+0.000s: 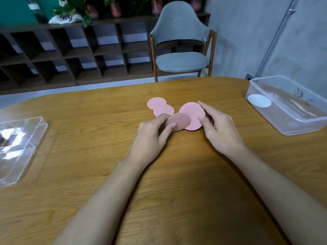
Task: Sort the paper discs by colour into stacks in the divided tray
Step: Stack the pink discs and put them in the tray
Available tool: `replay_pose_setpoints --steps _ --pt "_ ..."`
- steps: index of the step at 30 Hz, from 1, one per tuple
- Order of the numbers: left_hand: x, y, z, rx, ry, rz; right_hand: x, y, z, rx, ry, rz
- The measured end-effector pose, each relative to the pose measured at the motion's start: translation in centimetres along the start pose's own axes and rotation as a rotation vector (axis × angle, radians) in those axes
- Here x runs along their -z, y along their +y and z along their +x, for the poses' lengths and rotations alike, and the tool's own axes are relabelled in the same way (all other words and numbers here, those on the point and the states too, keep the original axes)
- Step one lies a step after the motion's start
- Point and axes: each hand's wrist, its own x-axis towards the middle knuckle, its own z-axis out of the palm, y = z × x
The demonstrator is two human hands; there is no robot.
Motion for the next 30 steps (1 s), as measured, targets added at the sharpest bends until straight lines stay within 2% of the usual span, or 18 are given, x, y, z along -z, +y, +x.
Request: replay_pose_setpoints --steps 6,15,19,23,30 --pt "0.1 0.4 0.2 0.134 0.023 -0.229 -0.3 0.0 -0.2 0.039 -0.055 0.058" --pt "-0.3 1.0 0.5 0.284 0.032 -0.241 -0.8 -0.1 -0.4 0.103 -0.107 0.095" --pt "-0.4 1.1 0.5 0.278 0.065 -0.247 -0.6 -0.4 -0.5 0.047 -0.149 0.115" --pt "-0.6 1.5 0.5 0.225 0.108 -0.193 -0.7 -0.6 -0.5 0.054 -0.2 -0.069" --pt "-0.3 -0.1 1.7 0.124 0.113 -0.002 -0.7 0.4 -0.1 0.027 -0.091 -0.026"
